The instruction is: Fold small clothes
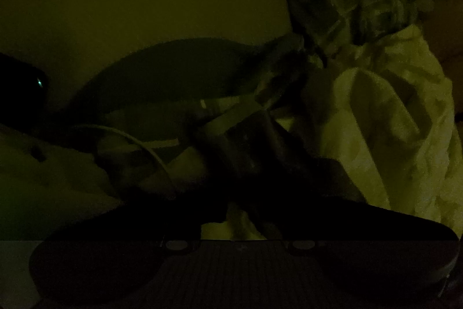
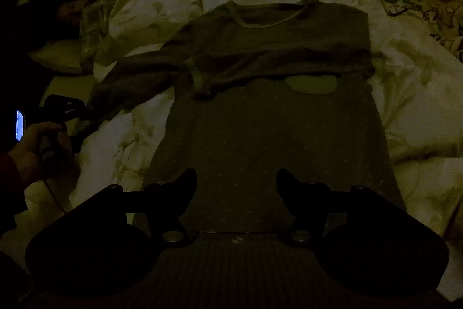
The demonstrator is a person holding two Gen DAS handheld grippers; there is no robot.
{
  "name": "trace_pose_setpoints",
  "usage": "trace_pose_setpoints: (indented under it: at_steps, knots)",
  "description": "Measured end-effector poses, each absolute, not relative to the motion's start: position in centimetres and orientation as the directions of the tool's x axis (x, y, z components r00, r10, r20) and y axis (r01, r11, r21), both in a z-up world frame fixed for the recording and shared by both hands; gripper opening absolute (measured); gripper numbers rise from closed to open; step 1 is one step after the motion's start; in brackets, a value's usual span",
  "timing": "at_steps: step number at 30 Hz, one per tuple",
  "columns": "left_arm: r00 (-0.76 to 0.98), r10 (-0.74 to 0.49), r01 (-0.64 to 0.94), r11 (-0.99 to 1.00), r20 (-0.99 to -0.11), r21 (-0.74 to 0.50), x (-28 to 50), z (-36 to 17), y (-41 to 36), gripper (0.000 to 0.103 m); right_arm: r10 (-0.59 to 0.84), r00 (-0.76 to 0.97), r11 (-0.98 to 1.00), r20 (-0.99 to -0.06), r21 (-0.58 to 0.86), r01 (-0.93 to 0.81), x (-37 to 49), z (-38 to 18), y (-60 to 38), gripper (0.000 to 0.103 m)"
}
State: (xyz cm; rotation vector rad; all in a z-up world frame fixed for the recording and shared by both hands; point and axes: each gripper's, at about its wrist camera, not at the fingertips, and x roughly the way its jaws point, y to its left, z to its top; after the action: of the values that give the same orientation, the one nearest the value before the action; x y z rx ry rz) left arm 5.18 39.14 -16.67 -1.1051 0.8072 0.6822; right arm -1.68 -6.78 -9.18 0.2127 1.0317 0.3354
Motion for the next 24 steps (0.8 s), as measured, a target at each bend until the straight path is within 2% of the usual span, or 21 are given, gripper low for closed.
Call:
trace_pose_setpoints:
  at_steps: [1, 4, 8, 13, 16, 19, 24]
  knots:
    - [0.548, 0.085, -0.808, 0.311, -0.832, -0.501, 5.1, -16.5, 39.2, 0.074, 0.372, 0.467, 0.928, -0.802, 0.328, -0.176, -1.7, -9.2, -6.7, 0.066]
    - [0.569, 0.112, -0.789, 0.352, -0.814, -0.503, 4.8, -15.0, 39.0, 0.065, 0.371, 0.470, 0.929, -0.801, 0.325, -0.178, -2.0, -8.9, -6.4, 0.066]
    - [0.632, 0.162, -0.712, 0.508, -0.758, -0.485, 5.1, -10.7, 37.0, 0.064, 0.367, 0.475, 0.930, -0.800, 0.325, -0.170, -2.2, -8.6, -6.4, 0.066]
    - [0.727, 0.121, -0.535, 0.716, -0.676, -0.448, 7.2, -5.1, 31.9, 0.064, 0.363, 0.481, 0.931, -0.798, 0.329, -0.157, -2.4, -8.3, -6.9, 0.066]
    - [0.776, 0.043, -0.383, 0.824, -0.629, -0.418, 8.9, -2.5, 27.2, 0.064, 0.359, 0.485, 0.932, -0.798, 0.330, -0.147, -2.4, -8.1, -7.5, 0.066]
    - [0.800, -0.090, -0.221, 0.875, -0.593, -0.431, 10.5, -1.2, 21.6, 0.064, 0.352, 0.495, 0.934, -0.795, 0.335, -0.126, -2.5, -8.0, -8.6, 0.066]
    - [0.764, -0.257, -0.006, 0.915, -0.593, -0.404, 11.8, -2.0, 11.7, 0.064, 0.331, 0.509, 0.937, -0.795, 0.341, -0.077, -2.5, -8.1, -10.8, 0.066]
